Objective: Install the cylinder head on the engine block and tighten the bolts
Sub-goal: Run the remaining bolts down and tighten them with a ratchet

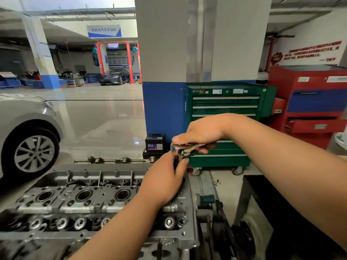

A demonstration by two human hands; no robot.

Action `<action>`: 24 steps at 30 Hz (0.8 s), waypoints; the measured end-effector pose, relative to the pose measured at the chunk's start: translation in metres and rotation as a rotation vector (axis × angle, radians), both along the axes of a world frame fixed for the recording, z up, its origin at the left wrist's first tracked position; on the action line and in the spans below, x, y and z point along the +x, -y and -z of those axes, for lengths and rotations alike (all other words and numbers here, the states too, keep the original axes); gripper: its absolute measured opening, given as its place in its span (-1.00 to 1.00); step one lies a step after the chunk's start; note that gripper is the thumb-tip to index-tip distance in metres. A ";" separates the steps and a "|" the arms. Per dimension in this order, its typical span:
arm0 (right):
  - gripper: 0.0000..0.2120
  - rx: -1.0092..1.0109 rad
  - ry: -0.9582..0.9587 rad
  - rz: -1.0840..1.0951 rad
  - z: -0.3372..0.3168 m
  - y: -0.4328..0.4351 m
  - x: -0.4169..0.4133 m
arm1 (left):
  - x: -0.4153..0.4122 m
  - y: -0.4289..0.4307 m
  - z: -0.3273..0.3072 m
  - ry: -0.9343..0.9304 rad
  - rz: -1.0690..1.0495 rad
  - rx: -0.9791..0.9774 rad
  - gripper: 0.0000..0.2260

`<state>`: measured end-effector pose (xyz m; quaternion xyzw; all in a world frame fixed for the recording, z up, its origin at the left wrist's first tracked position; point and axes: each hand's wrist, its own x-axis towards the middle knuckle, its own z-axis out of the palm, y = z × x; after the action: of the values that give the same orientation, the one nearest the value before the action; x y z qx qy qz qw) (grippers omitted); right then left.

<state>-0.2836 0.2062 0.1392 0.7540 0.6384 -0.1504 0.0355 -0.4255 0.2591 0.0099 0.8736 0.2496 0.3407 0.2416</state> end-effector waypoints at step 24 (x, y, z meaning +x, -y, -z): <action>-0.75 0.410 0.566 0.494 0.037 0.019 -0.022 | 0.007 0.005 -0.003 0.032 -0.020 -0.023 -0.82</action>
<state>-0.3052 0.1876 0.1024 0.8874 0.4202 0.1884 0.0213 -0.4182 0.2545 0.0130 0.8628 0.2584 0.3541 0.2519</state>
